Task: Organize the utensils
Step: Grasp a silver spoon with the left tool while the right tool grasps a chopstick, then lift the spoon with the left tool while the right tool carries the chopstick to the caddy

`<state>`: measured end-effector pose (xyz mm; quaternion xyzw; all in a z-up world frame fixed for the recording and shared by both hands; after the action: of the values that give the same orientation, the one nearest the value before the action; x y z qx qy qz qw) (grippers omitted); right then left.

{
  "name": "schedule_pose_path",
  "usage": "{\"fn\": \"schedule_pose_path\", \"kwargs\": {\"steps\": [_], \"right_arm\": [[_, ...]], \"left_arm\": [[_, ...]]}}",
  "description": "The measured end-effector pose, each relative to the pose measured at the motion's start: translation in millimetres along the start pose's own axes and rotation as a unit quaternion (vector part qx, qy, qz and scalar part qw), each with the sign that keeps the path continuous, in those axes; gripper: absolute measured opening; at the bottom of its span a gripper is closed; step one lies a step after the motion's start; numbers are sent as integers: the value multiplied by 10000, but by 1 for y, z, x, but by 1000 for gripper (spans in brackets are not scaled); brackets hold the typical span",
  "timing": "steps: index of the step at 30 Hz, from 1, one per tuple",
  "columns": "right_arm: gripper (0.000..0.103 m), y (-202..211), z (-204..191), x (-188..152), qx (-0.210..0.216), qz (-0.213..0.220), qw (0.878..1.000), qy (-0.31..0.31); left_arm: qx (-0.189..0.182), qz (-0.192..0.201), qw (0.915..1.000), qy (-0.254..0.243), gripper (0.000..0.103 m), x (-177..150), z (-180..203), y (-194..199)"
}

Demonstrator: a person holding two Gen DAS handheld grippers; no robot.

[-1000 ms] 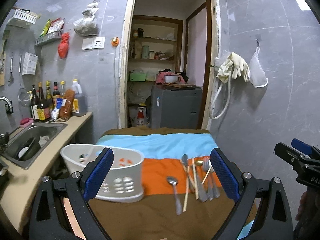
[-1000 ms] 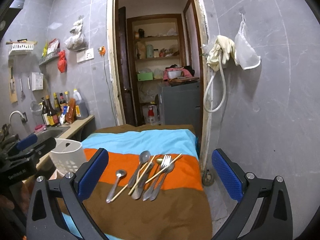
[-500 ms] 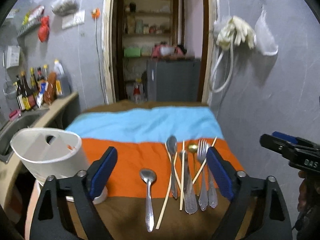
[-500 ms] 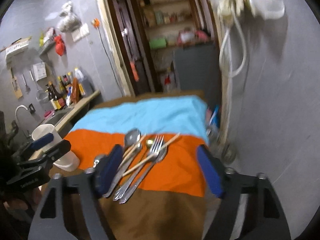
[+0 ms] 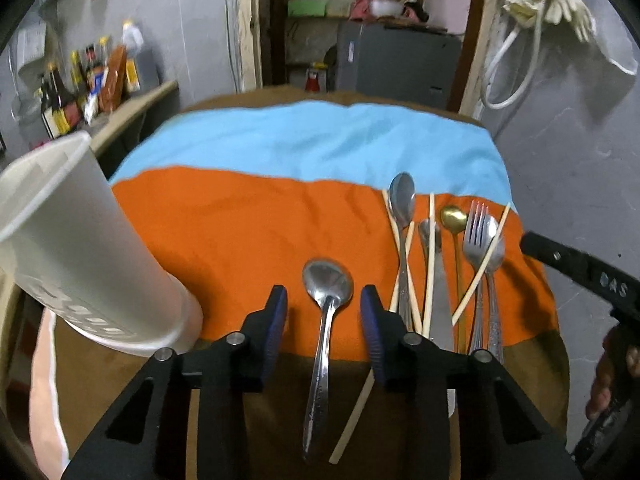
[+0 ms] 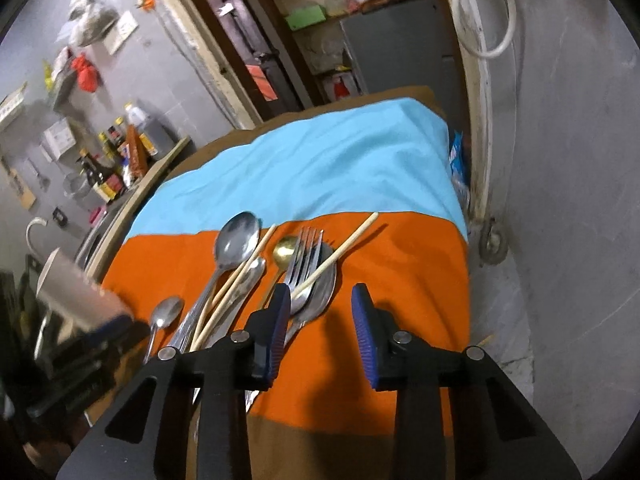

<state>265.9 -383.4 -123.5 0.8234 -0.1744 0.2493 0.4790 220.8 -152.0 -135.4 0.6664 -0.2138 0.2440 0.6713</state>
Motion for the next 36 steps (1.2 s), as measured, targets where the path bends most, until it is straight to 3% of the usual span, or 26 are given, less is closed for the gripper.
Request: {"fn": "schedule_pose_path", "kwargs": {"steps": [6, 12, 16, 20, 26, 30, 36], "right_arm": [[25, -19, 9, 15, 16, -156, 9995, -274], [25, -31, 23, 31, 94, -278, 9976, -634], [25, -40, 30, 38, 168, -426, 9940, -993], [18, -45, 39, 39, 224, -545, 9885, -1390], [9, -45, 45, 37, 407, -546, 9828, -1714], [8, -41, 48, 34, 652, -361, 9781, -1942], [6, -21, 41, 32, 960, -56, 9758, -1964]], "left_arm": [[-456, -645, 9964, 306, 23, -1, -13, -20], [-813, -830, 9914, 607, 21, 3, -26, -24], [-993, -994, 9858, 923, 14, 7, -31, -28], [-1155, -1069, 9821, 1038, 8, 5, -33, -26], [-1233, -1138, 9798, 1086, 7, 8, -32, -24], [-1230, -1114, 9806, 1045, 1, 10, -29, -26], [-1259, -813, 9846, 895, 0, 5, -24, -6]]}}
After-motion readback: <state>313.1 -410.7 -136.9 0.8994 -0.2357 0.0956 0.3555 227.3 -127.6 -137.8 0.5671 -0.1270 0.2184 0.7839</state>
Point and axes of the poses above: each gripper's, at about its wrist camera, not at the fingertips, and y roughly against the way its jaws point, z to its right, x to its top, the point moved 1 cm from there along -y, roughly the way its jaws point, and after that the axes turned 2 degrees about x, right-handed, at the moved point
